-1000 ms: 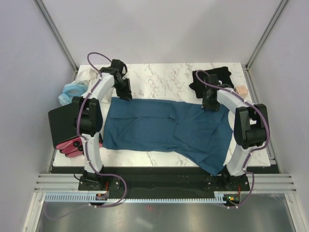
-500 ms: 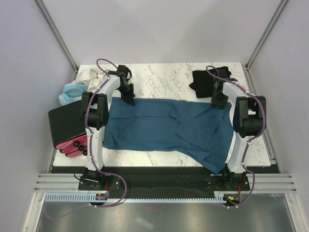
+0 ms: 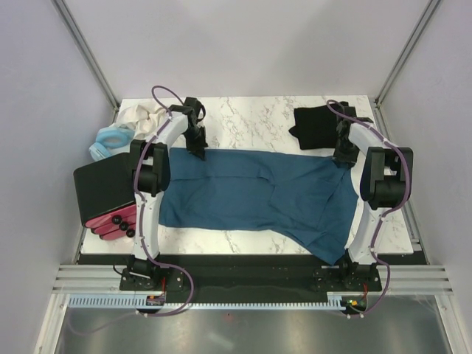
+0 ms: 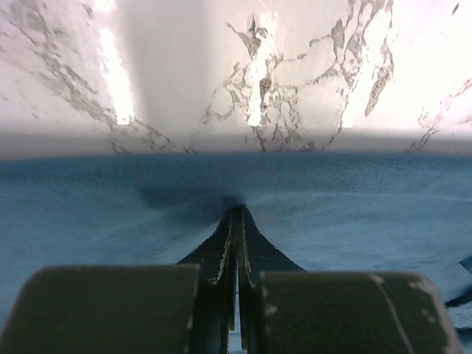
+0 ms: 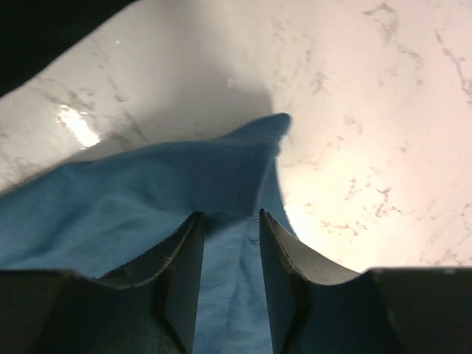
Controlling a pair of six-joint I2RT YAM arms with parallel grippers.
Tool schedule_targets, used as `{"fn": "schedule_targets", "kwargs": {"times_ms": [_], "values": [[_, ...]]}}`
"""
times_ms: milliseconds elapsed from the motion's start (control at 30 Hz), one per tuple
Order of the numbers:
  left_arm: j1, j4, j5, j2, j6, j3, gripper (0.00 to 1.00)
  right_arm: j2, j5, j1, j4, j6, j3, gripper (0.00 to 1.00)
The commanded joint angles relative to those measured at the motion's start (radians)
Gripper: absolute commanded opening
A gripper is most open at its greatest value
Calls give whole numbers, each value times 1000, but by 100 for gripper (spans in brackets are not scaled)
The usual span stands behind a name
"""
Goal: Fold and stack the t-shirts
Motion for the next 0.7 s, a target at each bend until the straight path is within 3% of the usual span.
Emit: {"fn": "schedule_targets", "kwargs": {"times_ms": [0,167,333,533,667], "values": [[30,-35,-110,48,-18,50,2,-22,48,-15,-50,27,50,40],[47,-90,-107,27,-20,99,2,1,46,-23,-81,32,82,39],[60,-75,-9,-3,3,73,2,35,23,-30,-91,19,121,38],[60,-34,71,-88,23,45,16,0,-35,-30,-96,19,180,45],[63,-18,100,-182,19,27,23,-114,-113,-27,-67,12,199,47]]}}
